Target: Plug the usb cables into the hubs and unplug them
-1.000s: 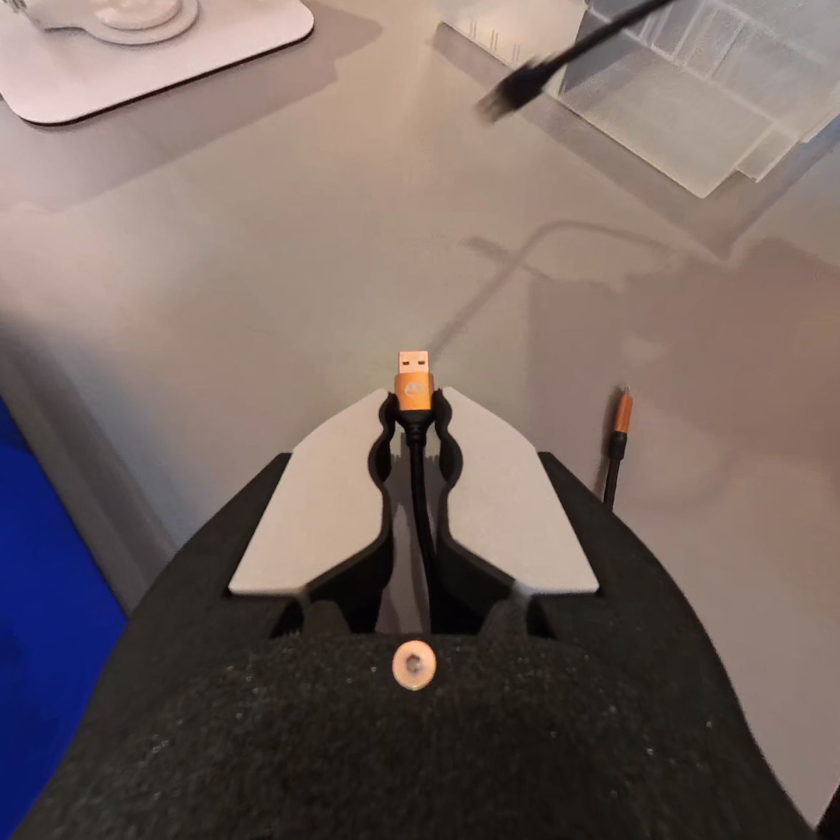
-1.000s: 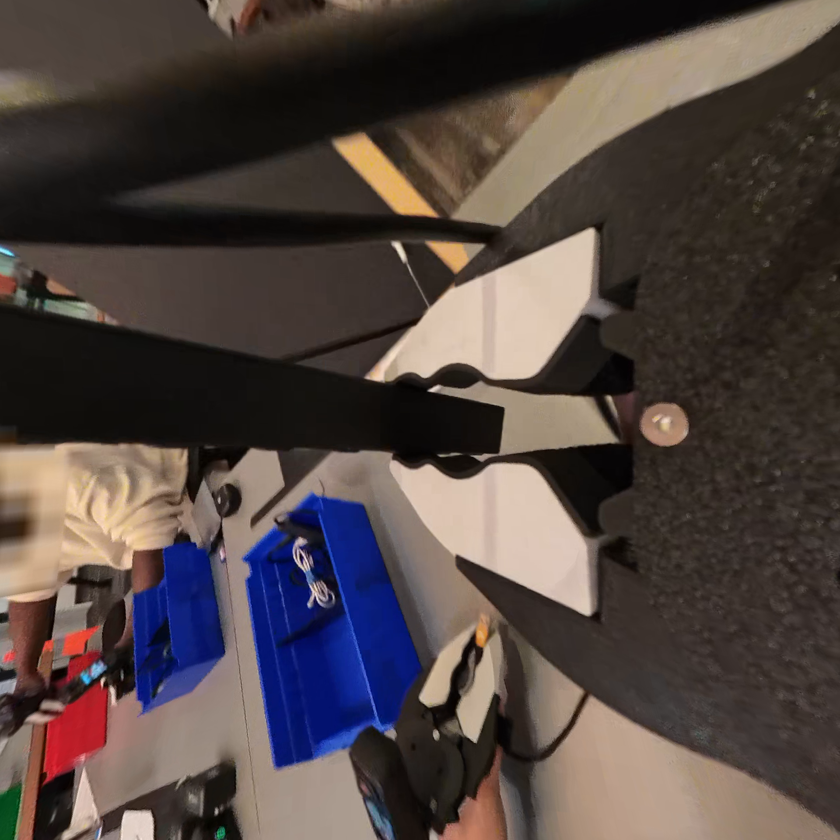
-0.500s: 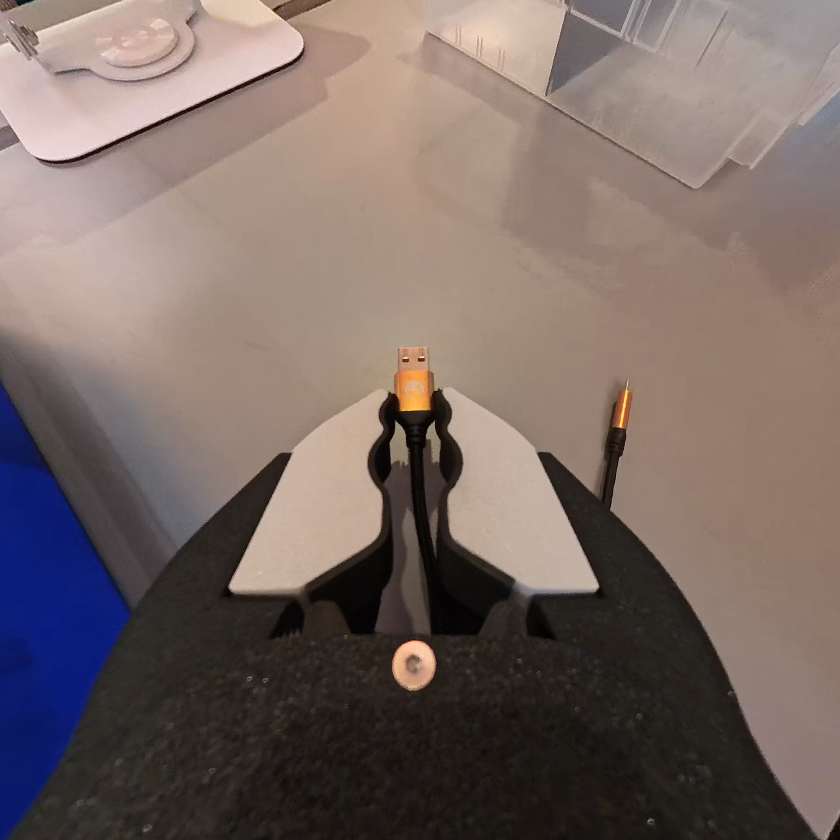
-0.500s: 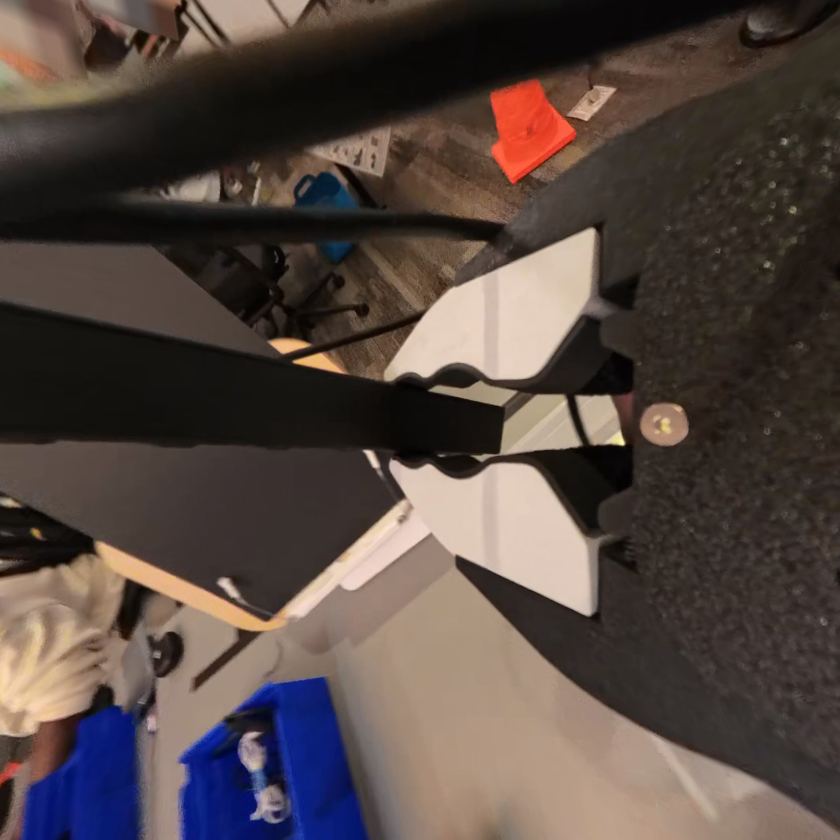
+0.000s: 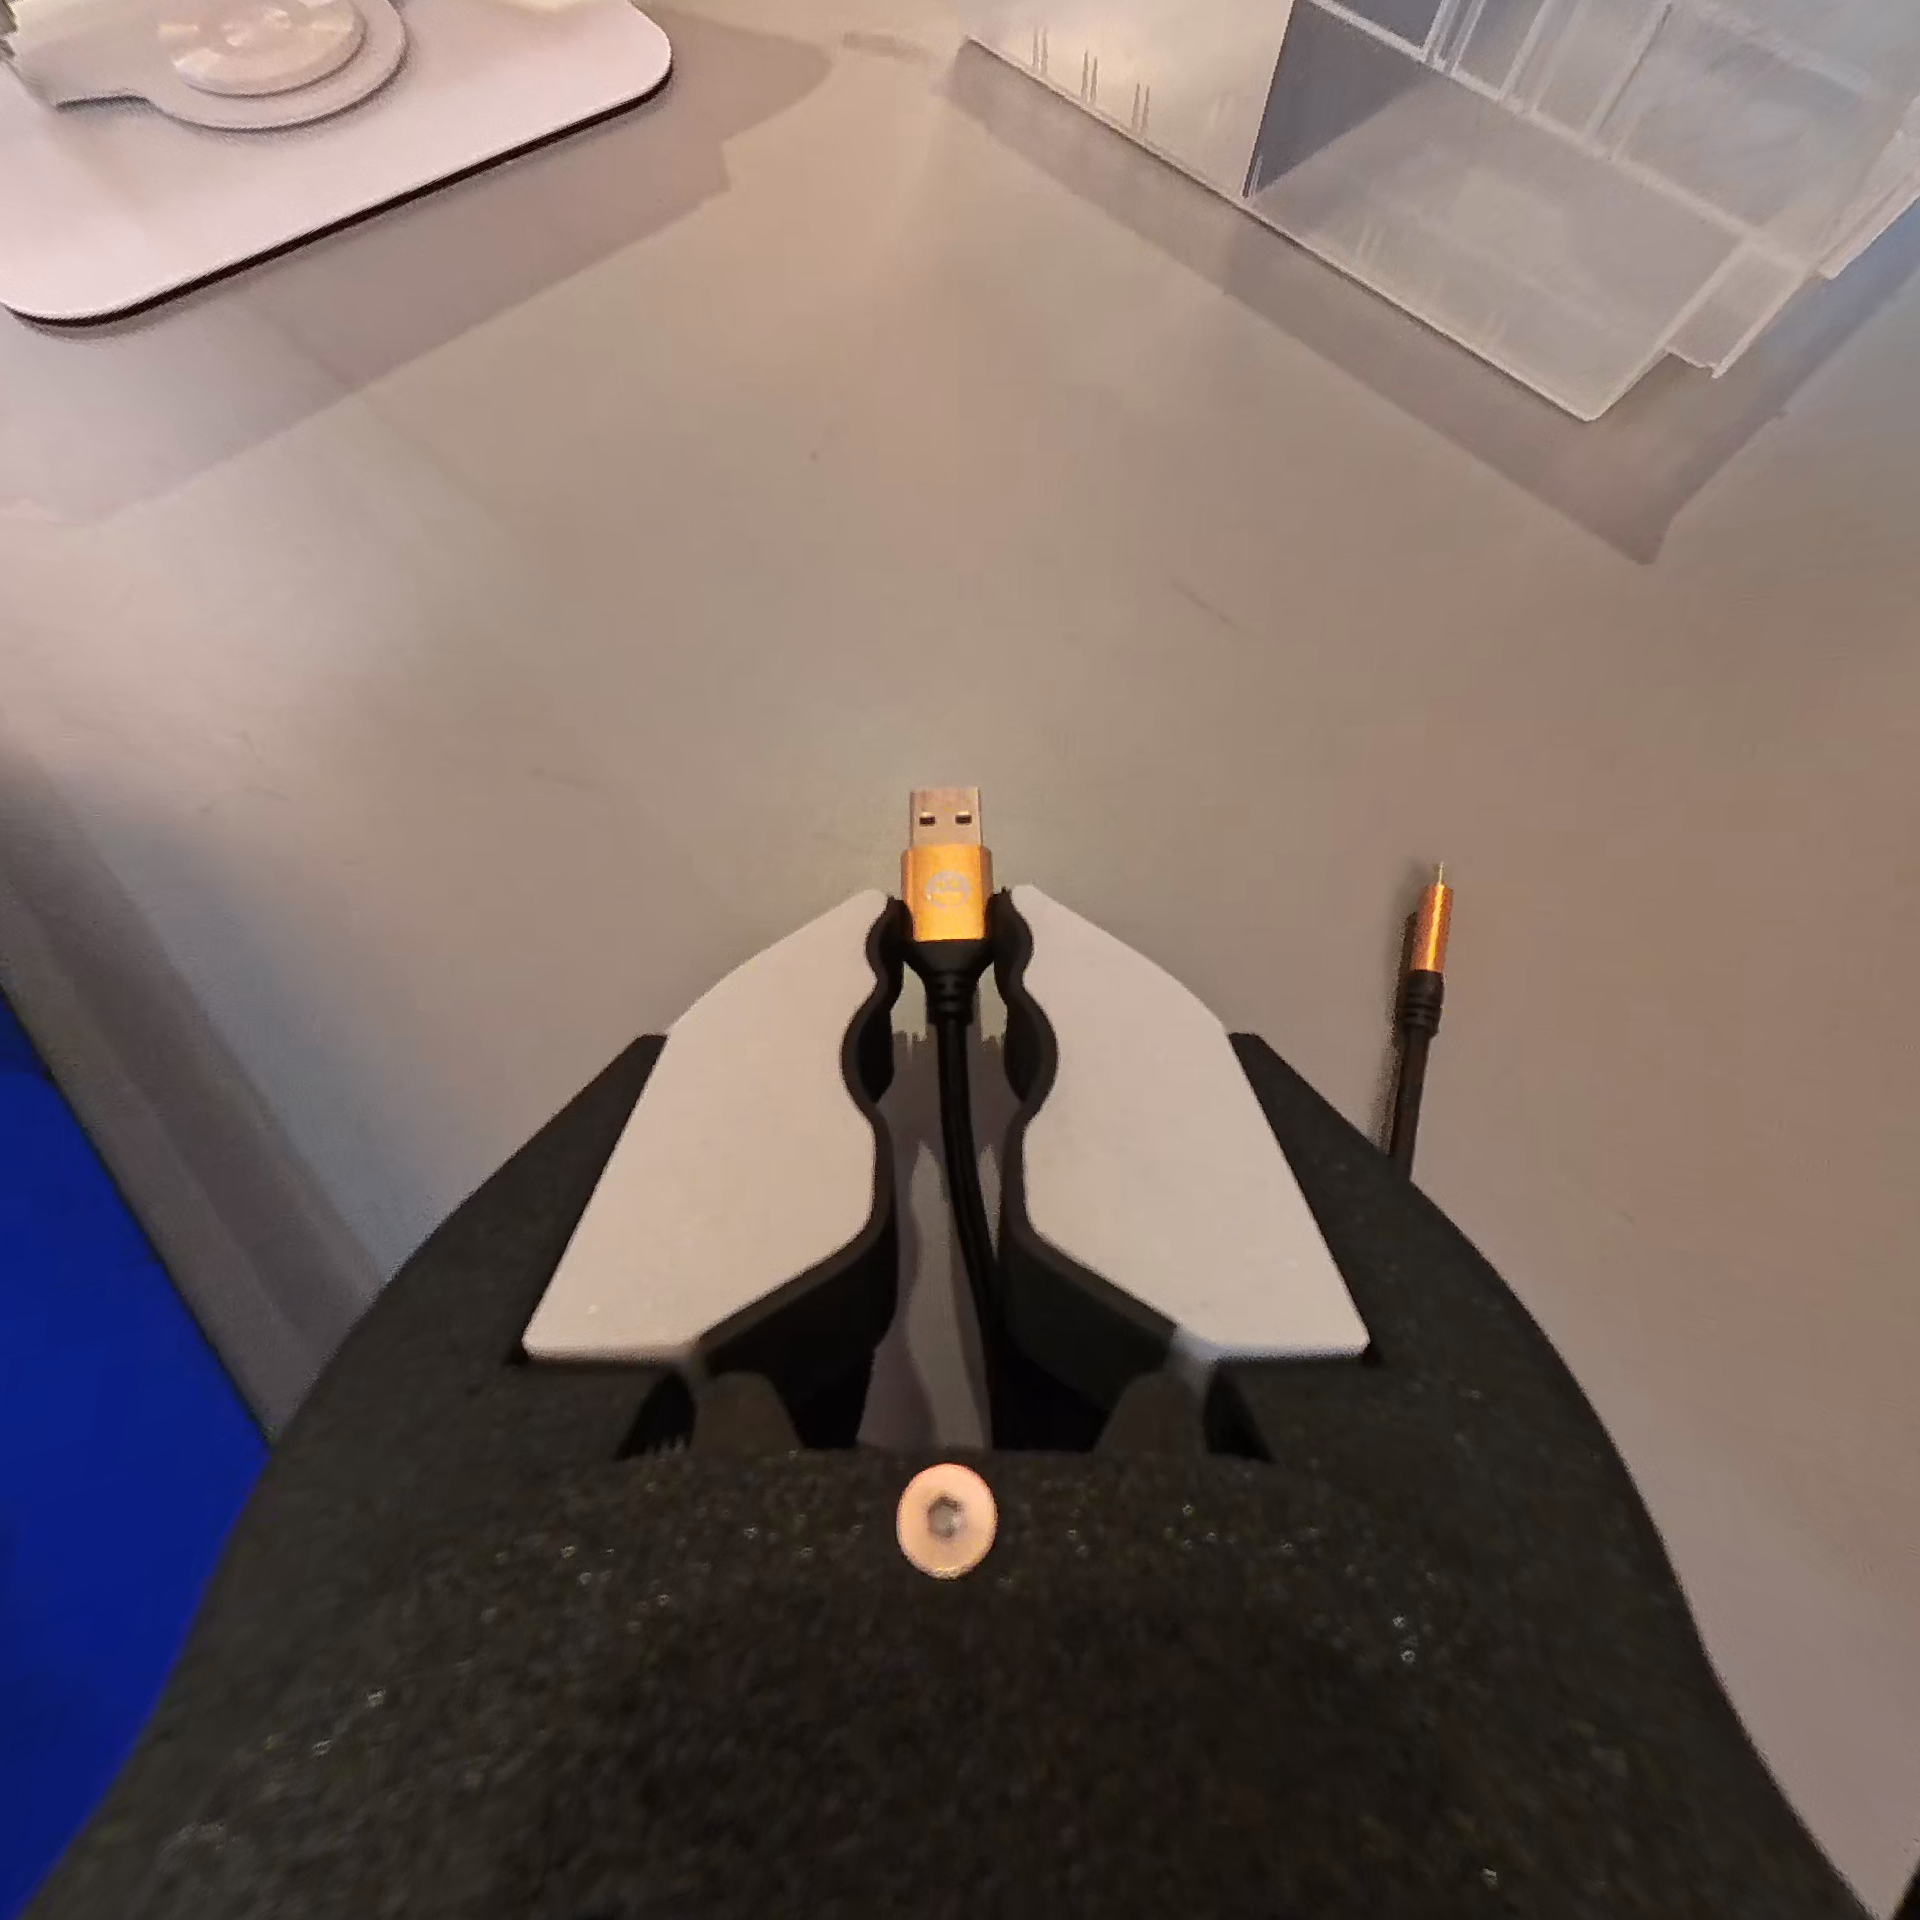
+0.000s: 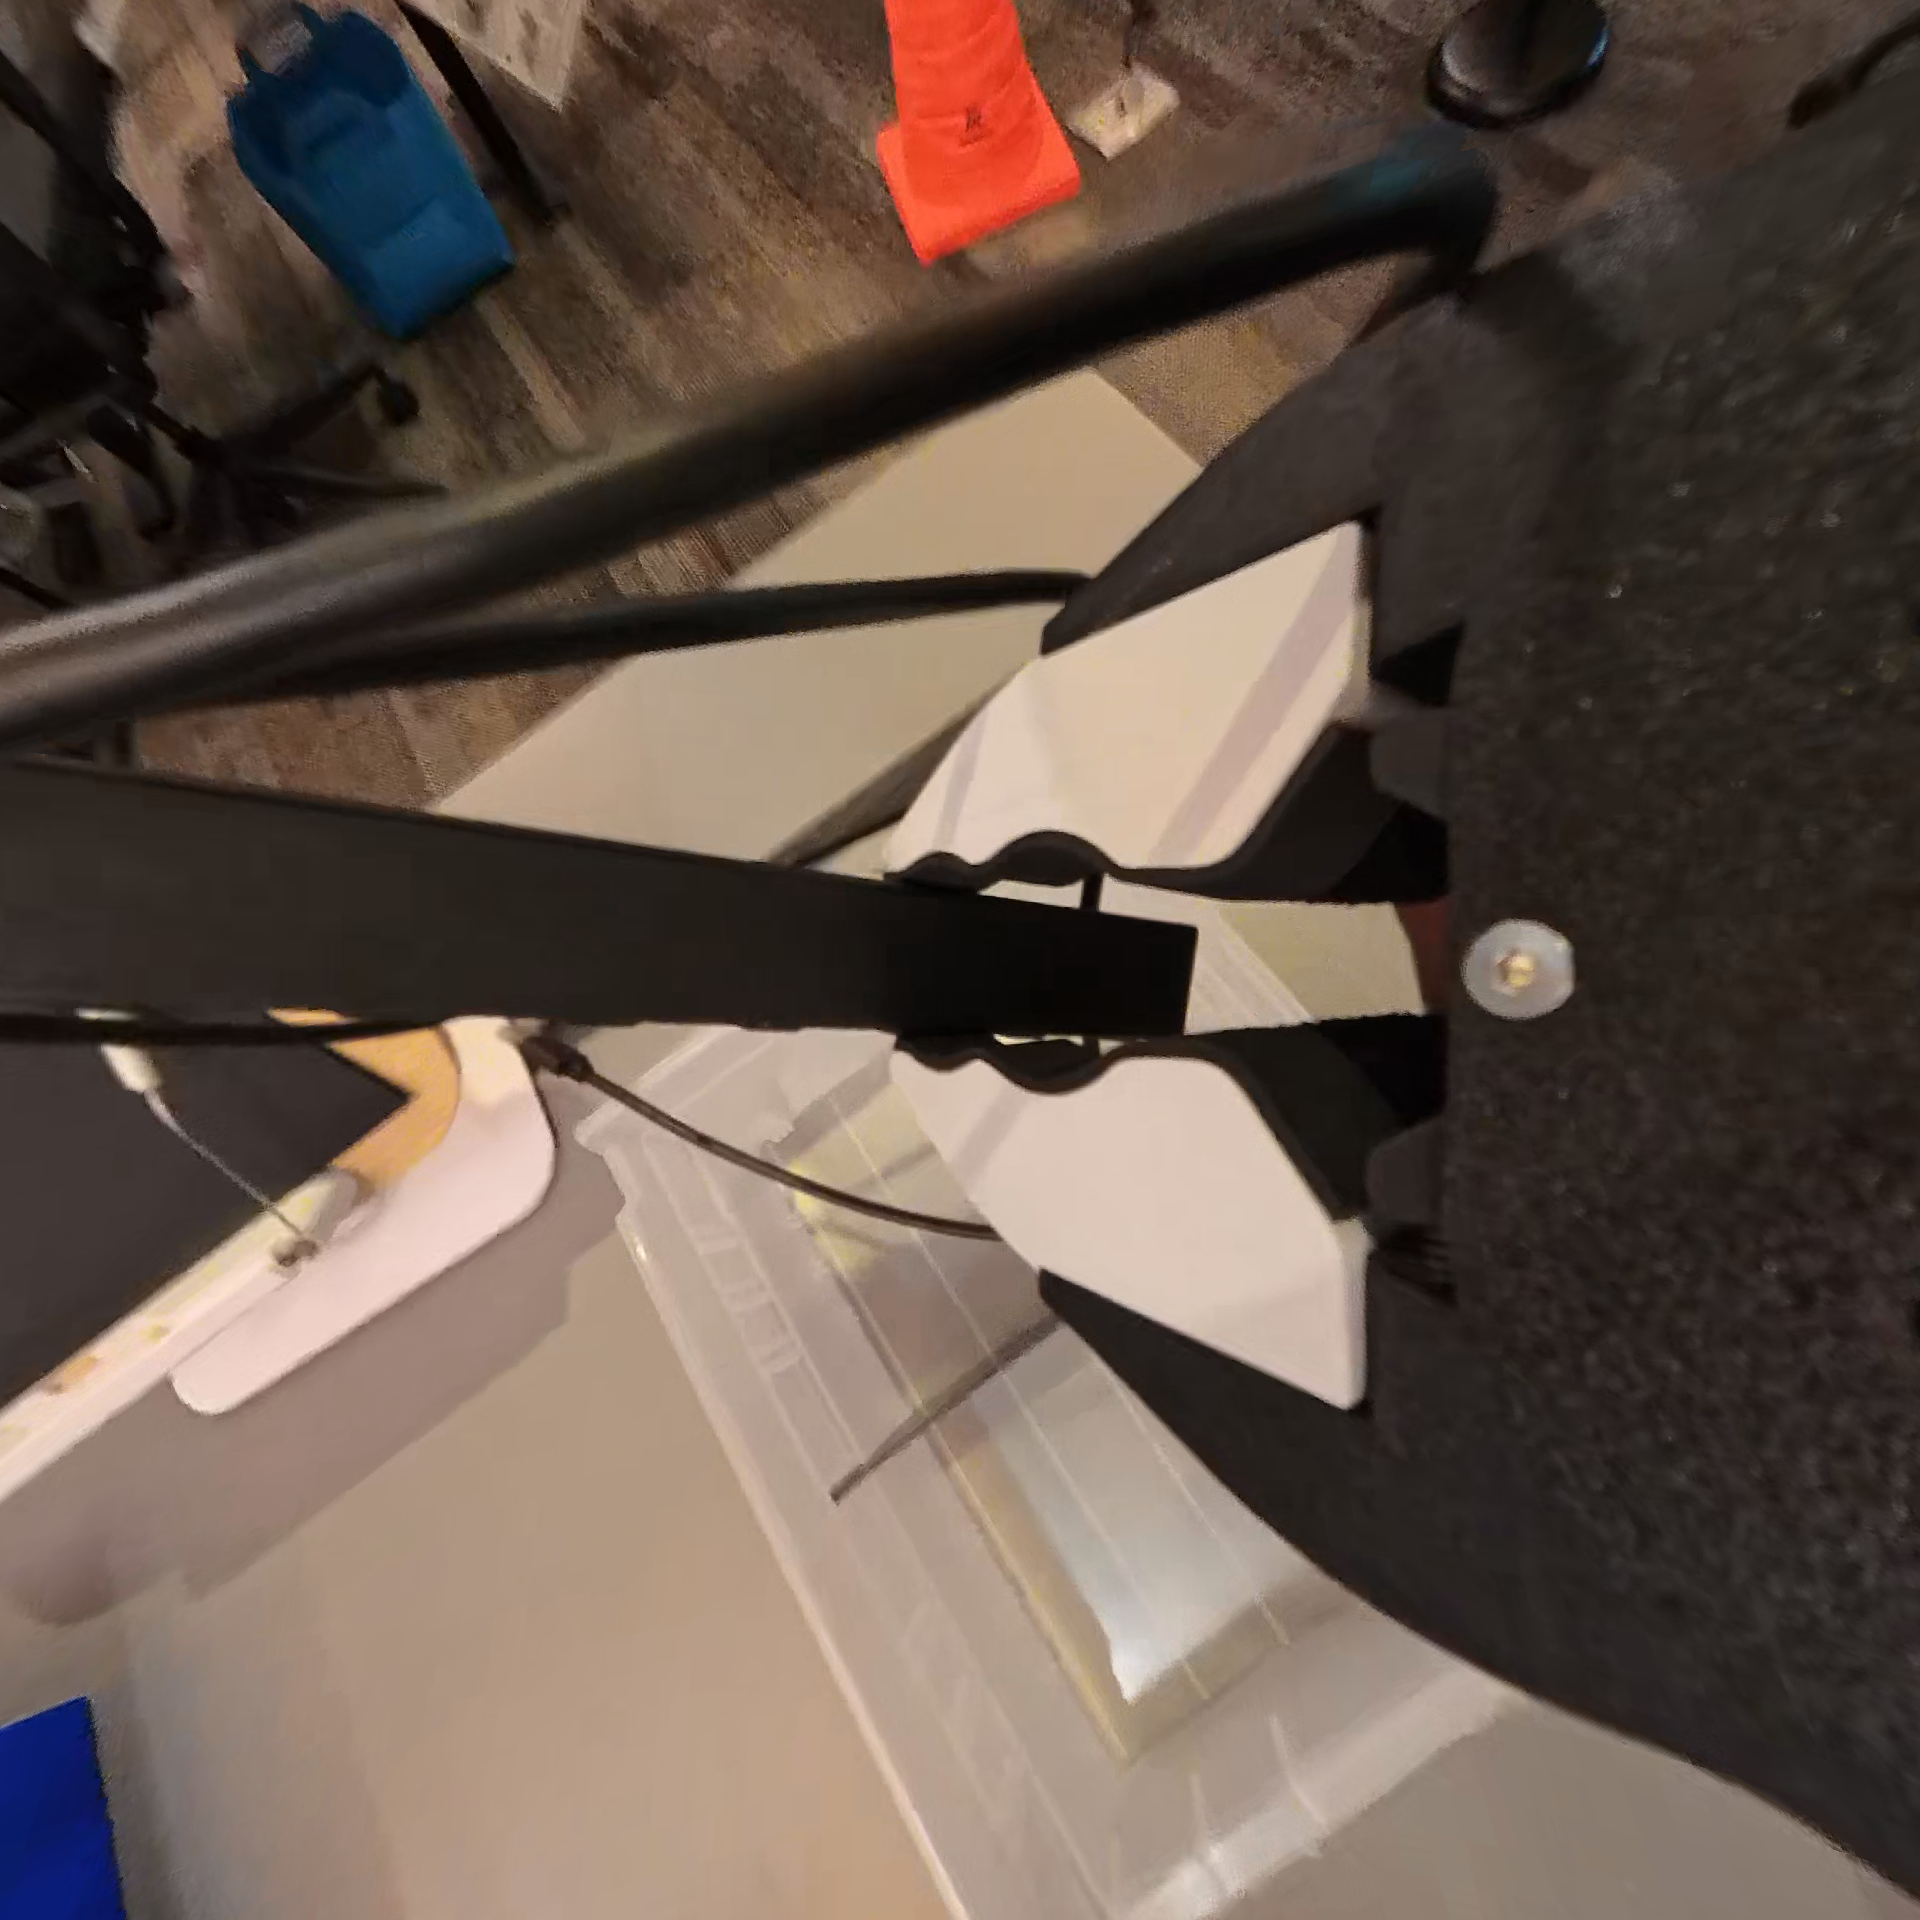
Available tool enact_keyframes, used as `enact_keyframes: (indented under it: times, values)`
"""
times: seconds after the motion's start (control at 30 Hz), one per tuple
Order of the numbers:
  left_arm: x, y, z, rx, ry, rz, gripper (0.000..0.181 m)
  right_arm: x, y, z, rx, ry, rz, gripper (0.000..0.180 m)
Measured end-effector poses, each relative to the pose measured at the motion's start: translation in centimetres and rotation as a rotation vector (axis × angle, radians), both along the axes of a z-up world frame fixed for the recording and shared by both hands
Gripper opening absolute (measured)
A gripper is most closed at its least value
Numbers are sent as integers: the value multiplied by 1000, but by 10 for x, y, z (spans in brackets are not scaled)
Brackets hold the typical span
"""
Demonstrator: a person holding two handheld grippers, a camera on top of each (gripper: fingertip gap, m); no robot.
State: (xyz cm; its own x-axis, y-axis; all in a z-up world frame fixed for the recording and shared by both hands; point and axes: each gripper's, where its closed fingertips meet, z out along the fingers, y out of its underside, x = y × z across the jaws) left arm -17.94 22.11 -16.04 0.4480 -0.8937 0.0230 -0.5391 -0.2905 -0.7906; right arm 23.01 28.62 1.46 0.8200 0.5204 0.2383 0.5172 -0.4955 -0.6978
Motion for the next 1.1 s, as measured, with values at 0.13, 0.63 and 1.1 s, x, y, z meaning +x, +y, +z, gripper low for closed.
enact_keyframes:
  times: [0.13, 0.63, 1.1]
  values:
    - [2, -1, -2, -7, 3, -6, 16, -1, -26, -51, -301, -109, 61, 25]
    - [3, -5, 1, -2, 4, -20, 16, 13, -28, -167, -811, -498, 106, 34]
    - [7, -21, 34, -62, -140, -200, 15, -234, -123, -31, -18, 536, 129, 40]
